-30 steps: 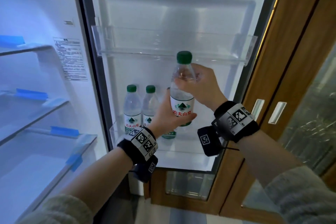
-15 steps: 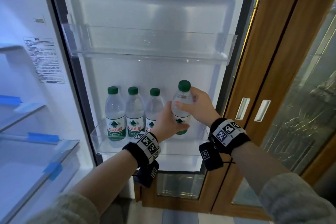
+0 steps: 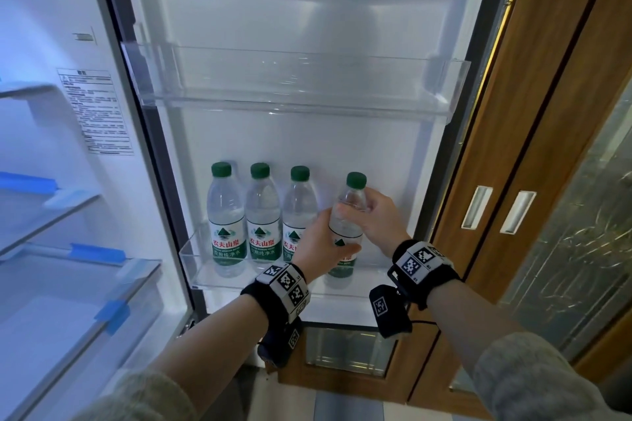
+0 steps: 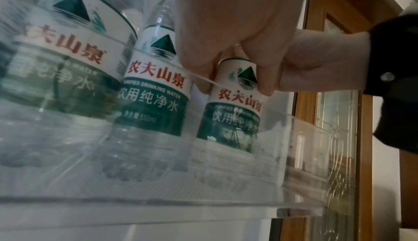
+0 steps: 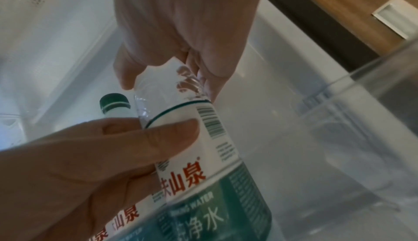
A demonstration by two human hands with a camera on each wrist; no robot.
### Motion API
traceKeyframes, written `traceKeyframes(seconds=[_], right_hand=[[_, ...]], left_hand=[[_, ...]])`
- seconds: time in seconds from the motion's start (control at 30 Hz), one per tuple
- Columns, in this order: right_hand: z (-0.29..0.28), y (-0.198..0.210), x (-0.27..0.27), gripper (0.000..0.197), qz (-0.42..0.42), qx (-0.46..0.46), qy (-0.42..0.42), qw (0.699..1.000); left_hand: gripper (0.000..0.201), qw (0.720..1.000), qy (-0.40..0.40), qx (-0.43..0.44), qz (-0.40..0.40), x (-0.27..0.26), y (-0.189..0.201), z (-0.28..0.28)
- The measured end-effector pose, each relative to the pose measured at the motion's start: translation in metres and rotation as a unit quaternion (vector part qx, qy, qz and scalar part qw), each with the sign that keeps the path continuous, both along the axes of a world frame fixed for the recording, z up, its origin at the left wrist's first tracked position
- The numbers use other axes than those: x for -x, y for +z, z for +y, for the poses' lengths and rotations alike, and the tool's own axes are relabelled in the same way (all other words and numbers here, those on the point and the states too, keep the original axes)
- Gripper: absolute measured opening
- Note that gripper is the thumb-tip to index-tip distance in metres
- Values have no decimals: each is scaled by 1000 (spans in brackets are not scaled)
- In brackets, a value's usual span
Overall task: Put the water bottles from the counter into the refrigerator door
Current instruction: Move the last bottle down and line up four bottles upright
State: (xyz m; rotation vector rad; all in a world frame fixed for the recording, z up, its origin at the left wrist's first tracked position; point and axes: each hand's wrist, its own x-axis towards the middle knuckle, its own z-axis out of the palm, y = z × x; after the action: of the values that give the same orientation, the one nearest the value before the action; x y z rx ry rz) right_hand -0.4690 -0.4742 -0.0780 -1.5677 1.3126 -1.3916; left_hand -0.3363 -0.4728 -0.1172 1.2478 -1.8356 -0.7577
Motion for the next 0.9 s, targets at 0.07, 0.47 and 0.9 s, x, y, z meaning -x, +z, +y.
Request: traceKeyframes(seconds=[0.07, 0.47, 0.9], right_hand=[[-4, -1, 0, 23, 11, 4, 3, 1000], [-8, -1, -4, 20, 37, 0, 48, 998], [8, -39, 10, 48, 204, -165, 57, 963]], left_hand=[[63, 1000, 2, 1, -9, -3, 0, 0], [45, 980, 15, -63, -189, -34, -9, -2], [52, 977, 10, -67, -202, -40, -8, -3]])
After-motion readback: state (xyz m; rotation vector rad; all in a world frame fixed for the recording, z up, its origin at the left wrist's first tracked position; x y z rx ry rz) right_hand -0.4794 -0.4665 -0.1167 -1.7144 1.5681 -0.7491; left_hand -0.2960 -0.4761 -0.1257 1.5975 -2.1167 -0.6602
